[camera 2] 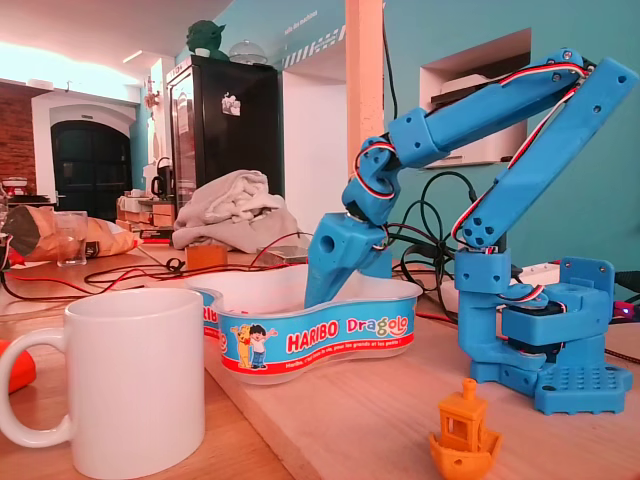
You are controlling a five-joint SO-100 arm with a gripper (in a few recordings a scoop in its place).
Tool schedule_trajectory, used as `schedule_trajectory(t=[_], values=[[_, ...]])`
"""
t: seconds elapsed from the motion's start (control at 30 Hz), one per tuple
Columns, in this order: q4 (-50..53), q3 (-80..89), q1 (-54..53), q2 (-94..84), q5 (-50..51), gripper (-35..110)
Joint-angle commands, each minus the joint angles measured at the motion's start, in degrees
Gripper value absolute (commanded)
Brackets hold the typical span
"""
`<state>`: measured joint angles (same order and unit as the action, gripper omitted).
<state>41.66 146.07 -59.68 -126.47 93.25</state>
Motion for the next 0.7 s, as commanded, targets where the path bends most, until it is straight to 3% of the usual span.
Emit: schedule_trajectory(t=[0.0,0.37,0.67], values=[[0.09,1.14,-2.46,-0.53,0.09,-2],[0.09,0.35,-5.27,-0.62,-4.39,-2],[0.09,1.49,-4.31,-0.53,-2.37,-2]])
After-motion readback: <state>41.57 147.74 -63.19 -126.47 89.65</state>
